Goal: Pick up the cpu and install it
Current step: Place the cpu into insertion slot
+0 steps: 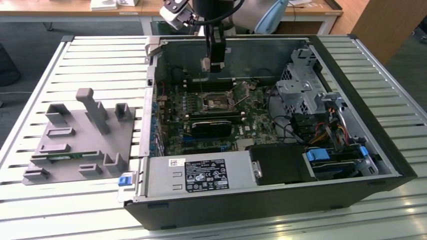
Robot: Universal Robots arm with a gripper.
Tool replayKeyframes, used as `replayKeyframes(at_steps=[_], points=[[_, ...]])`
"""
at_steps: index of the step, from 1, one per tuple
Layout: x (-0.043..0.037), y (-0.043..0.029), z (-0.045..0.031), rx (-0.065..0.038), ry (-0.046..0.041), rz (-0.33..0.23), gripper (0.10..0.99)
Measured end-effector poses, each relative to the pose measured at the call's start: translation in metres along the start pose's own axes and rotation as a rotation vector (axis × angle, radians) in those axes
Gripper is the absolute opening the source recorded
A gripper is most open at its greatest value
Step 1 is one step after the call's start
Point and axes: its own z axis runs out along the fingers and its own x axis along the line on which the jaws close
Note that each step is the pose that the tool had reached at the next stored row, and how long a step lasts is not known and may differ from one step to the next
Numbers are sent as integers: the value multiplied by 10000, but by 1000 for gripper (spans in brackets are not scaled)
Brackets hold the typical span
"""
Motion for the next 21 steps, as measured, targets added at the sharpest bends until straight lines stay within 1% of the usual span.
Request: replayKeyframes(at_steps=[9,21], points=[[1,-4,56,0,0,0,541],[1,-6,99,2,0,1,541]])
